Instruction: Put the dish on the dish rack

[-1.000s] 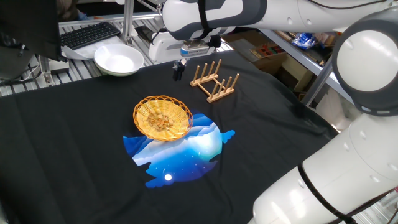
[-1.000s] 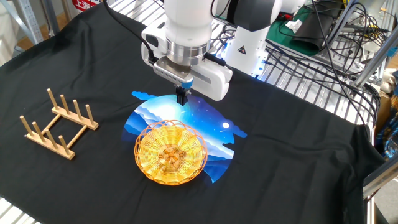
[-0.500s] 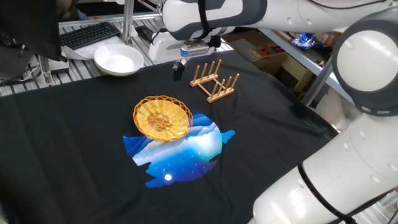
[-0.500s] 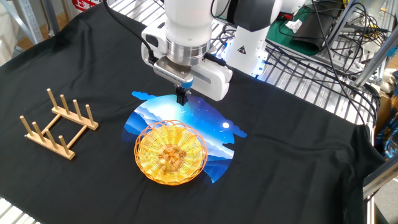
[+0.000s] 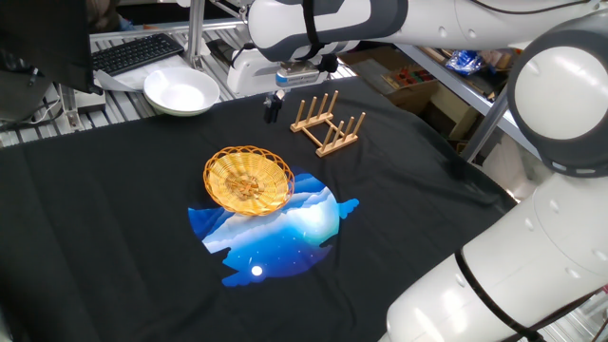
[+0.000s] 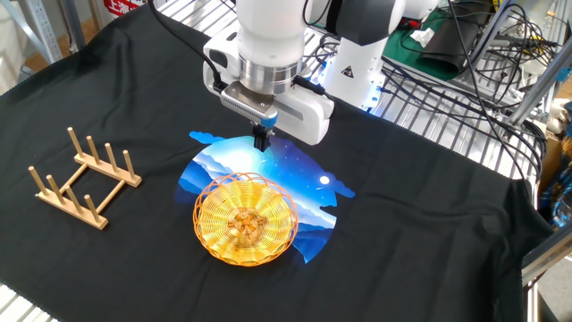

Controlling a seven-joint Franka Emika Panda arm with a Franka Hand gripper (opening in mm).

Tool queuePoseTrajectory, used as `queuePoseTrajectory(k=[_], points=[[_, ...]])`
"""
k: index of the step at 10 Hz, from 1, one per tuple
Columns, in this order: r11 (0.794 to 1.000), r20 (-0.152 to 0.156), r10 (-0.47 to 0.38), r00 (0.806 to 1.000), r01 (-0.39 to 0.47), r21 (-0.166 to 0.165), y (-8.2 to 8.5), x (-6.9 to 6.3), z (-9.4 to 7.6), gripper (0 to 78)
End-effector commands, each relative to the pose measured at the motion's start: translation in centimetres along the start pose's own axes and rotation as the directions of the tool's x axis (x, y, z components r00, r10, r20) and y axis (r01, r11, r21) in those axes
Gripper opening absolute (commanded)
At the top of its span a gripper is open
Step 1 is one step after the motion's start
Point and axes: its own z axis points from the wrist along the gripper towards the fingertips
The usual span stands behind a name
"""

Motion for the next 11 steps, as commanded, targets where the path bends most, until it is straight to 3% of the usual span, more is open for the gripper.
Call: queuePoseTrajectory(k=[1,2,3,7,8,9,11], points=[[0.983,-0.108,0.168,0.980,-0.175,-0.056,0.0,0.0,0.0,0.0],[0.986,-0.102,0.162,0.981,-0.164,-0.011,0.0,0.0,-0.1,0.0],[0.987,-0.100,0.159,0.982,-0.159,0.007,0.0,0.0,-0.1,0.0],[0.987,-0.120,0.160,0.980,-0.162,-0.005,0.0,0.0,-0.3,0.0],[0.989,-0.125,0.144,0.982,-0.147,-0.013,-0.2,-0.1,-0.3,0.0],[0.989,-0.135,0.129,0.982,-0.137,-0.050,-0.9,-0.1,-0.2,0.0],[0.988,-0.134,0.134,0.982,-0.143,-0.055,-1.1,-0.2,-0.2,0.0]])
